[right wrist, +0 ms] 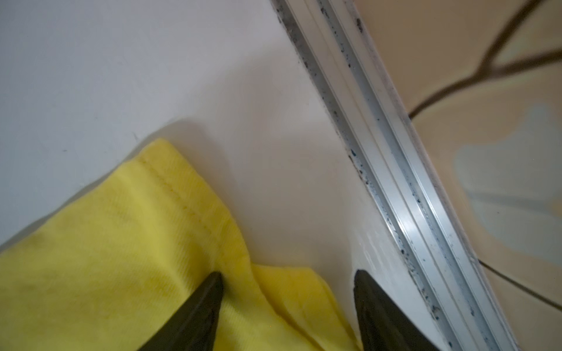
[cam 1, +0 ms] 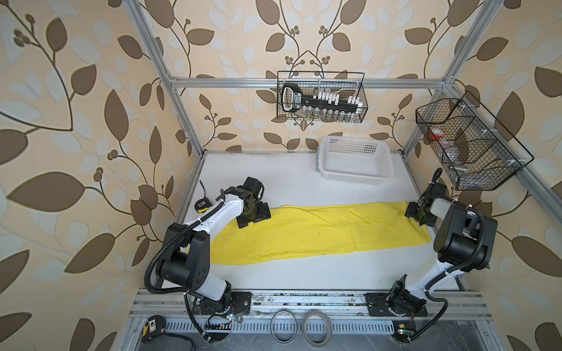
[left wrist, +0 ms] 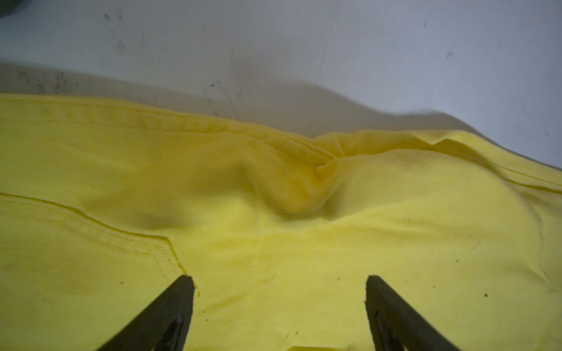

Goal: Fold and stack the trousers
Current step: Fold the trousers at the center of the table.

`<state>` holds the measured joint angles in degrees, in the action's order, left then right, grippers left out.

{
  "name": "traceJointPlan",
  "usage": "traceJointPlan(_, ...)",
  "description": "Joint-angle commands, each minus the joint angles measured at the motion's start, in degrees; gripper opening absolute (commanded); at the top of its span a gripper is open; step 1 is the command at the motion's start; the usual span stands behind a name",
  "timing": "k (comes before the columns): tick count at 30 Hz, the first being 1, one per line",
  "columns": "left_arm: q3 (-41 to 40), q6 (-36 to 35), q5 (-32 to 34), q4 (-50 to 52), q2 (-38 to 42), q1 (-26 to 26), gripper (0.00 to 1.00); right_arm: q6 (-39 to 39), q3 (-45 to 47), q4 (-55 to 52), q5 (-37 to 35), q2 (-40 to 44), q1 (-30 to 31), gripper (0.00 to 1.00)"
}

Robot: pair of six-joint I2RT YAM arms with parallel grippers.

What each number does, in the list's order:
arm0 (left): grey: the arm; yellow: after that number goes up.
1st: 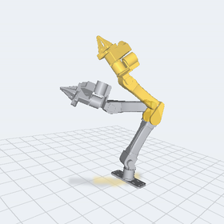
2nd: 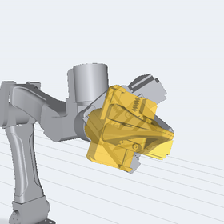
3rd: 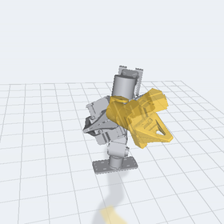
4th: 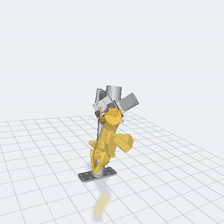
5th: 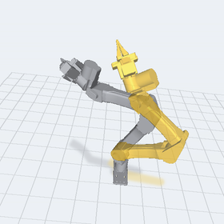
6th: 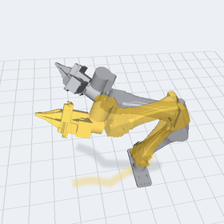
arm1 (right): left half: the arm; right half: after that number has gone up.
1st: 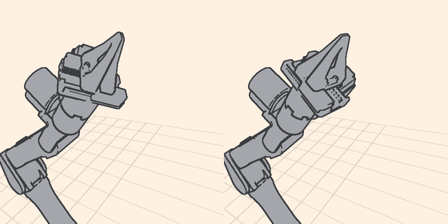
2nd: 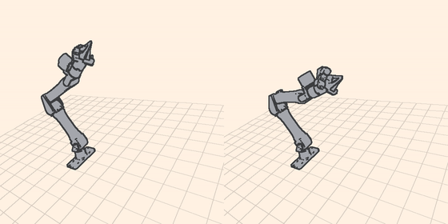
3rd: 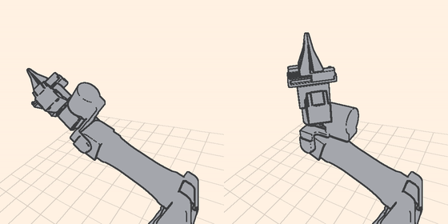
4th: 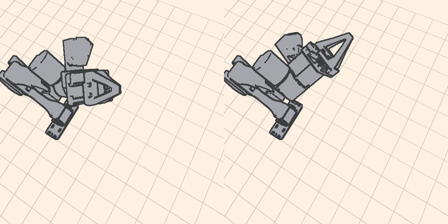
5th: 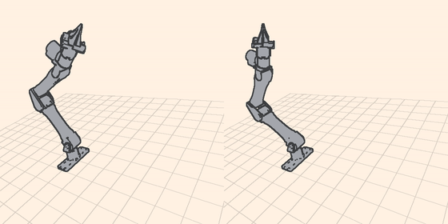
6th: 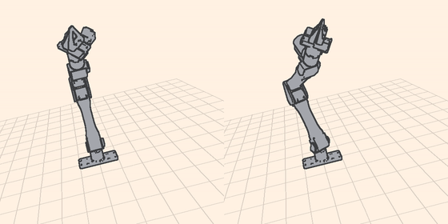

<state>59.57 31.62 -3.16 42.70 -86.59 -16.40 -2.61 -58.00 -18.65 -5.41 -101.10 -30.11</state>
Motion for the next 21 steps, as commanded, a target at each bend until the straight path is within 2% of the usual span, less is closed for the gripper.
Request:
traceJointPlan(1,2.73,-1.29,-0.8,2.13,2.88,0.72,0.9,-0.33,0.21,-3.23,2.73,-1.66,-0.44,0.56)
traceJointPlan(4,2.79,-1.51,-0.93,2.21,3.46,1.26,0.9,-0.78,-0.07,-3.94,4.54,-1.57,-0.57,0.24)
traceJointPlan(6,2.84,-1.69,-0.87,2.62,3.72,1.8,0.9,-0.97,0.05,-4.37,4.89,-0.64,-0.58,0.13)
traceJointPlan(9,2.43,-1.89,-0.46,2.83,5.55,2.8,0.9,-2.16,0.31,-5.11,5.77,2.79,-0.4,0.03)
traceJointPlan(11,2.15,-2.18,-0.26,3.17,6.07,3.53,0.9,-4.08,0.61,-5.76,6.68,5.58,-0.3,0.0)
traceJointPlan(18,1.25,-3.11,0.16,3.86,8.13,7.73,0.9,-16.83,7.16,-4.89,20.09,18.42,0.0,0.0)
traceJointPlan(21,1.21,-3.63,0.65,4.39,9.1,8.73,0.9,-20.24,9.22,-5.88,17.36,24.84,3.08,0.0)
